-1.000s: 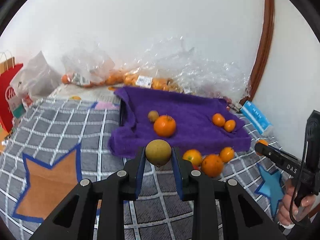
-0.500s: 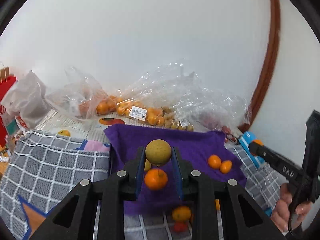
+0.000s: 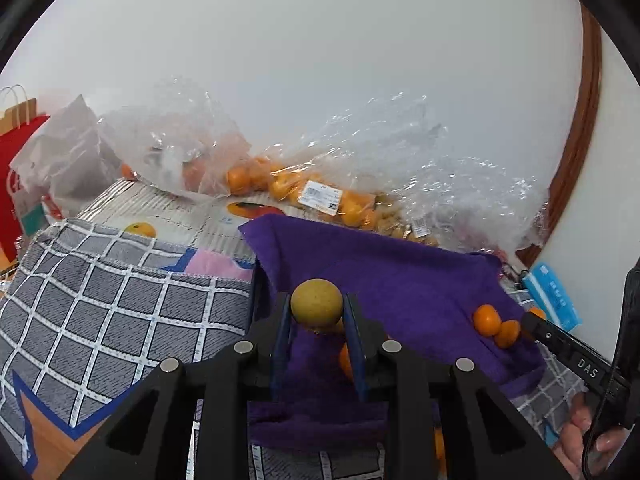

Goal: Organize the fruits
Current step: 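Carry the yellow-green fruit with left tool while right tool carries the round orange onto the towel, then open left tool on the towel releasing the yellow-green fruit while right tool releases the orange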

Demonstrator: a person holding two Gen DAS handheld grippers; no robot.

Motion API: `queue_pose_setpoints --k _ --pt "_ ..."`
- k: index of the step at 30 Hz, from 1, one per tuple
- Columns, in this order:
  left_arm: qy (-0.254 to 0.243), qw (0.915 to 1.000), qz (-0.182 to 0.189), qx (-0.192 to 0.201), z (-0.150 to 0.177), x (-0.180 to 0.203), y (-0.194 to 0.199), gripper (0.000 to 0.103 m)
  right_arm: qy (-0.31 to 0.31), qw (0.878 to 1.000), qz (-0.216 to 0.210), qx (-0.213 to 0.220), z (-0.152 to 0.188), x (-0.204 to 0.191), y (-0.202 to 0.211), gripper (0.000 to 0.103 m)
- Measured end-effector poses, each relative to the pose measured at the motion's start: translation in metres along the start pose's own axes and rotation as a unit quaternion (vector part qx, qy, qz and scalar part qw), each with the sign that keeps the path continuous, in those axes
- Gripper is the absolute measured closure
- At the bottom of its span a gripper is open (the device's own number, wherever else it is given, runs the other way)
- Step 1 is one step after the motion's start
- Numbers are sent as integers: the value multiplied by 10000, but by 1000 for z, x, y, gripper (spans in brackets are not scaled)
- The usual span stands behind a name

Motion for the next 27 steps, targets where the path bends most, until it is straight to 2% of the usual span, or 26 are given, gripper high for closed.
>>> queue_pose_setpoints --k 5,10,15,23,27 --pt "-38 9999 40 -117 6 2 -4 78 -293 9981 -443 -323 9 -3 -16 66" --pt "-23 9995 38 -307 13 3 -9 78 92 9987 -31 -500 15 -11 -25 66" --pt "-8 9992 -46 -406 15 -1 -13 78 141 9979 -35 -626 19 -11 -31 66" --pt "225 9959 31 -871 21 -7 -26 78 -40 9975 3 -705 21 -5 -33 66" --pt "320 9954 9 -903 20 -11 -28 78 -125 9975 39 -698 21 -2 -32 66"
Point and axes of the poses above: each gripper's, at about its wrist camera, not at the fingertips, and y roughly against the way its jaws point, x to its right, z to its underside, the point moved 5 cm from there along -y, roughly the way its jaws point, and after that the axes turned 15 degrees about y, right-handed, at the moved point
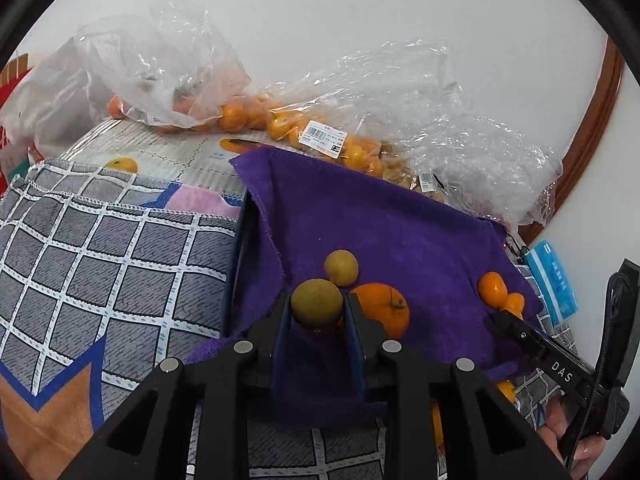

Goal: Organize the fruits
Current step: 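Open left tool on the towel releasing the yellow-green fruit while right tool releases the orange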

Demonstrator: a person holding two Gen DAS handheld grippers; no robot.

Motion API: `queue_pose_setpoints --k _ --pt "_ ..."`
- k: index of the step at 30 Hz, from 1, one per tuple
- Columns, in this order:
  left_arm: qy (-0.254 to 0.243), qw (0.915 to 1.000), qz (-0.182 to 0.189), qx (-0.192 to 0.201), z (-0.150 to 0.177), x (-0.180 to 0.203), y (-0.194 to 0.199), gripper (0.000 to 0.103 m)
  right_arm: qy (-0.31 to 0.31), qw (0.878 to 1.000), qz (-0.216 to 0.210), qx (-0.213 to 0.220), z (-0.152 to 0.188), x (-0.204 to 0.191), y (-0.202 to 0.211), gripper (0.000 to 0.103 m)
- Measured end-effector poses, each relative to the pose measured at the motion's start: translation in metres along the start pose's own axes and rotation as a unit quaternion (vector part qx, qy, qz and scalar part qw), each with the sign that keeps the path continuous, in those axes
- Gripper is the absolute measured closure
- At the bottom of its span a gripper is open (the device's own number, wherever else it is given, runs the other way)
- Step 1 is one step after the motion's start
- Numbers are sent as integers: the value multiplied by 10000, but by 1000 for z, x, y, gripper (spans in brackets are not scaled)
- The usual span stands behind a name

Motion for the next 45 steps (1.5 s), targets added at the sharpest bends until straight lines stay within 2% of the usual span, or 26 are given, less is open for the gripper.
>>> queue_pose_setpoints --k 7,27,34,41,45 --pt "-104 9999 -109 42 1 2 -1 78 -140 9999 21 71 0 5 3 63" --pt "-181 9997 -136 -4 2 3 -4 77 63 9994 123 317 -4 -3 14 59" --pt "8 10000 -36 -3 -1 -1 0 76 64 9990 192 411 -5 -1 18 58" --pt "-16 9998 131 178 -4 2 11 71 208 9983 147 529 -5 -9 25 58" --pt "-57 9992 138 360 -7 3 19 71 542 9969 197 526 -5 -20 27 58"
Point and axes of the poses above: each gripper's, at about its wrist camera, not at the fingertips, and y roughly against the way its jaws point, x to its right, z to its underside, the point moved 5 cm from there along -y, roughly the way its jaws point, and after that the axes turned 15 degrees about y, right-handed, at the moved point
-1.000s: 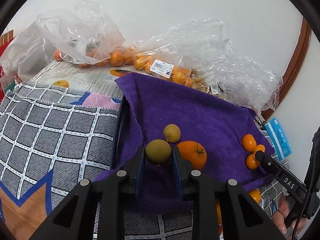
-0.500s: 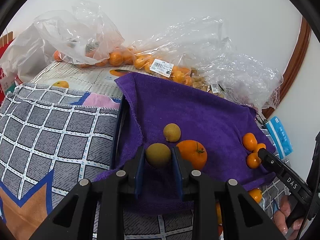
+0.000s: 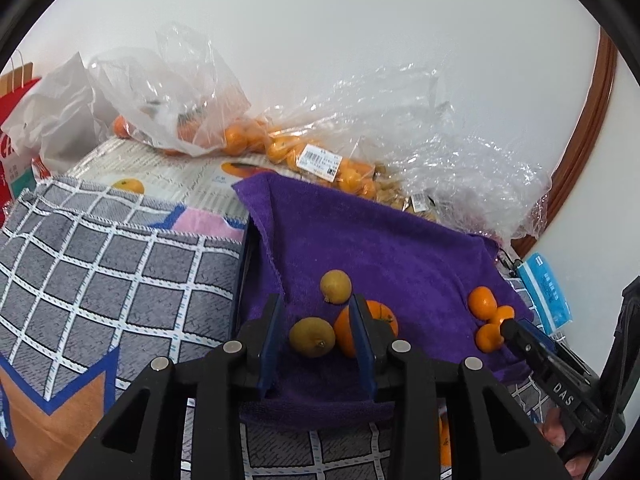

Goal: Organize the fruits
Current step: 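Open left tool on the towel releasing the yellow-green fruit while right tool releases the orange, then withdraw left tool from the towel while right tool moves to a stemmed orange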

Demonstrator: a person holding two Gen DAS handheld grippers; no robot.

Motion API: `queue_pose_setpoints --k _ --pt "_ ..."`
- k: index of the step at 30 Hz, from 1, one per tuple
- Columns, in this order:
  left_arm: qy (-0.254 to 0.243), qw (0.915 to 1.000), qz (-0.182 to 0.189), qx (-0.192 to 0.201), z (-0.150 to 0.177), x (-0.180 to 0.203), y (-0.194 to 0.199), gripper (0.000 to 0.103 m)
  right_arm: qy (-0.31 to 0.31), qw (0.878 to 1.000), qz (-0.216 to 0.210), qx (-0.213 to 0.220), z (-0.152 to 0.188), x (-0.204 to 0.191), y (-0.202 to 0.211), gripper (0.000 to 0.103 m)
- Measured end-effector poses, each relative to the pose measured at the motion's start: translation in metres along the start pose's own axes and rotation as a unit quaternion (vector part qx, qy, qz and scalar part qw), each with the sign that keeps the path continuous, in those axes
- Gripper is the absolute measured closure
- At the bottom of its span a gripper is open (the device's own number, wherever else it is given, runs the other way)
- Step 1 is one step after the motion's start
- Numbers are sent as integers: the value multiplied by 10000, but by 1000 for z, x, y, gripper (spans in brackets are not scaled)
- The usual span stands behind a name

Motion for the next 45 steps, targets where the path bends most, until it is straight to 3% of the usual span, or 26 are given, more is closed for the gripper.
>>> queue_pose_setpoints --k 6,14,24,35,37,45 --pt "30 9999 86 87 -4 1 6 71 -99 9995 -283 -65 -3 -1 9 58" --pt "103 9996 195 165 -6 1 14 69 -130 9992 -332 -195 17 -16 41 58" --pt "179 9994 240 170 -9 0 16 67 -179 9969 -580 -503 40 -37 38 63" --pt "199 9994 260 143 -8 0 15 67 33 9958 -438 -799 51 -44 14 66" --pt "178 9994 251 158 -8 0 16 67 68 9952 -406 -883 52 -45 10 71" --pt "195 9994 248 144 -8 0 15 67 137 9975 -183 -663 55 -32 25 71"
Point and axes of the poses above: each gripper's, at about its wrist camera, not at the fingertips, and y roughly against the way its jaws point, x to its right, z to its underside, the point moved 5 cm from there along -y, roughly the way its jaws point, and after that the axes turned 15 degrees about y, right-handed, at the moved point
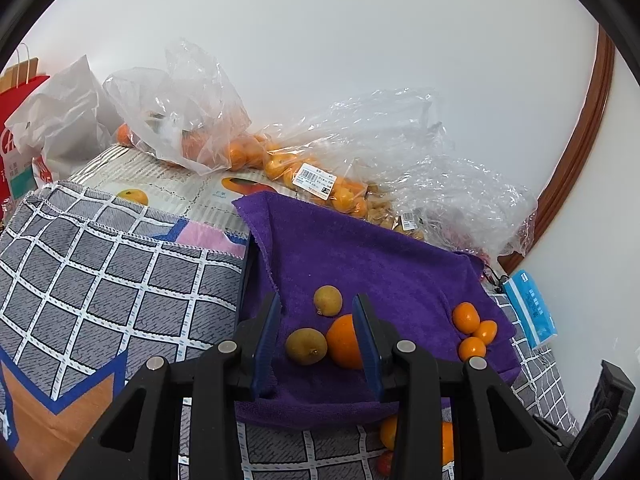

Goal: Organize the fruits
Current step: 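Withdraw left tool from the towel while right tool moves to a stemmed orange, then close left tool on the red fruit while right tool grasps the stemmed orange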

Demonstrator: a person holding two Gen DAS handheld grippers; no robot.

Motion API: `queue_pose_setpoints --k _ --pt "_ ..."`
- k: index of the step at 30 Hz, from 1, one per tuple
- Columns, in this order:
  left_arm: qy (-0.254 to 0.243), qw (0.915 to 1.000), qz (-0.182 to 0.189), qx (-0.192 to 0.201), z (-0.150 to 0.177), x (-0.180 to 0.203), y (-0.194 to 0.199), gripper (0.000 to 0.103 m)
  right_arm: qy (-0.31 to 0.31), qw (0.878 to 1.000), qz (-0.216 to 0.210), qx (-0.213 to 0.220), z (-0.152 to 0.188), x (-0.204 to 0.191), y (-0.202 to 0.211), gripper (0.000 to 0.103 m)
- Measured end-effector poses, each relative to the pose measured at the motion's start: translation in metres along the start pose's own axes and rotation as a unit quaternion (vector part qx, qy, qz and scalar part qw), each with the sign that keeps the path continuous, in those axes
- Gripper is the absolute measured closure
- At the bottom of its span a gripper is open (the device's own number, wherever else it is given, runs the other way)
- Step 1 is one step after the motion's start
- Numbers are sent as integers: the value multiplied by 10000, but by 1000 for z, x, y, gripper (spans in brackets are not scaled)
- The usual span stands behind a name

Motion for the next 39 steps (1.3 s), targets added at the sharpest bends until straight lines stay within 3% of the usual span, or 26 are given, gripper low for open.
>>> queue_pose_setpoints --k 5,16,21,28,32,35,39 --pt "-47 9999 127 -15 3 5 2 67 177 9994 188 208 6 13 13 71" --pt "-770 9969 143 -23 26 34 7 67 -459 9982 -317 211 15 32 5 71" --pt "-1107 9938 140 -25 33 44 6 67 -304 9993 -30 196 14 27 6 71" --pt "-1319 9890 533 -405 39 55 9 67 -233 9996 -48 142 14 26 5 71" --pt "-1388 9831 805 -876 45 63 18 67 -298 9994 -19 148 14 28 6 71" --pt "-1399 9823 792 -964 55 61 32 67 -385 9991 36 146 15 31 6 71" --pt "-1666 9783 417 -1156 79 44 29 67 -378 9992 83 111 16 31 5 71"
Point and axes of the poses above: each gripper's, at about its wrist camera, not at the fingertips, and y roughly against the way its jaws point, x to its right, z to its underside, the point moved 5 cm from there along -y, roughly the way its jaws point, and after that the axes turned 15 degrees about y, right-handed, at the moved point
